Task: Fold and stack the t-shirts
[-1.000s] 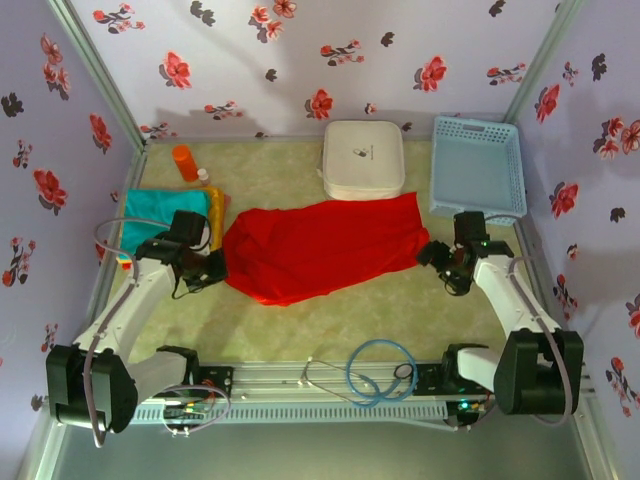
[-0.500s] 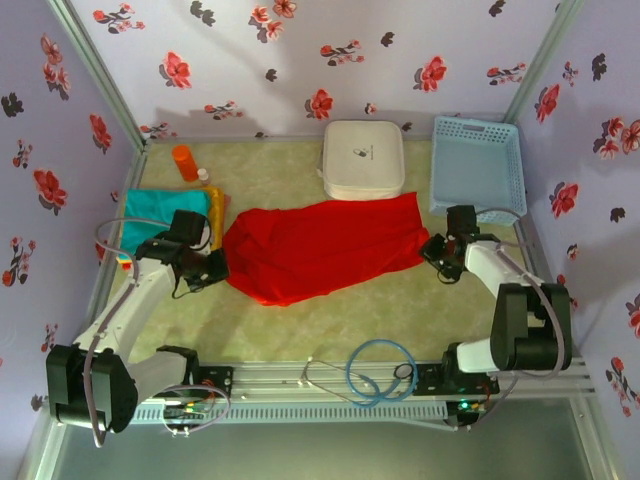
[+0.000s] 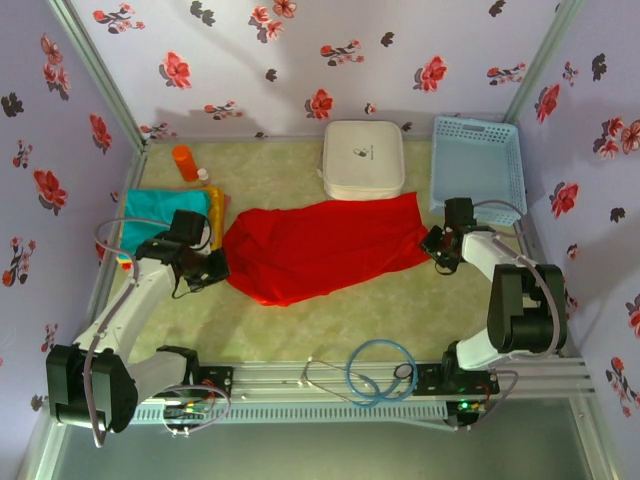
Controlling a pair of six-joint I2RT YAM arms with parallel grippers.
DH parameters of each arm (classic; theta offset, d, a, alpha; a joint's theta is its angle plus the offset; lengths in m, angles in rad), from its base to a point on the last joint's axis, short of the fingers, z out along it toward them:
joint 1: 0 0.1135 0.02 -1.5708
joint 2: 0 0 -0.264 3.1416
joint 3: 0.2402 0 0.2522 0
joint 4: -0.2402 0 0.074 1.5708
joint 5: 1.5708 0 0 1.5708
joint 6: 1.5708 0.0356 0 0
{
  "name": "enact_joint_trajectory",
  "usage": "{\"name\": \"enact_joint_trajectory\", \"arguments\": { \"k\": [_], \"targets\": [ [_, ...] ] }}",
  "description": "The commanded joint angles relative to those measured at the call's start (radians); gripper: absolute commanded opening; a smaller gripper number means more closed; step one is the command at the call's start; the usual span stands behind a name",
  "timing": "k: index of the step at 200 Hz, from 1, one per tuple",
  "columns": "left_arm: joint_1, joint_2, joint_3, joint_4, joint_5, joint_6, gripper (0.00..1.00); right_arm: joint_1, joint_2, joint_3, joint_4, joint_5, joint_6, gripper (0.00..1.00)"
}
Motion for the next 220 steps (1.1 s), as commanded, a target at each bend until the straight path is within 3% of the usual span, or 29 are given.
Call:
{"name": "enact_joint_trajectory", "arguments": {
  "k": [1,42,90,152,220],
  "targets": [
    [0.008,-0.013,-0.016,0.002,0.018,0.027,0.00,-0.001,-0.020,-0.024,-0.008,0.028,-0.012,0.38],
    [0.008,-0.013,-0.016,0.004,0.020,0.029,0.00,-0.001,0.005,-0.046,0.008,0.025,-0.006,0.34],
    [0.009,-0.016,-0.004,-0.009,0.021,0.030,0.00,-0.004,-0.044,0.012,-0.083,0.045,-0.025,0.00],
    [0.021,-0.062,0.078,-0.096,0.023,0.044,0.00,-0.049,-0.252,0.215,-0.394,-0.050,-0.096,0.00],
    [0.033,-0.050,0.141,-0.209,0.020,0.077,0.00,-0.095,-0.477,0.160,-0.540,-0.042,-0.098,0.00]
  ]
}}
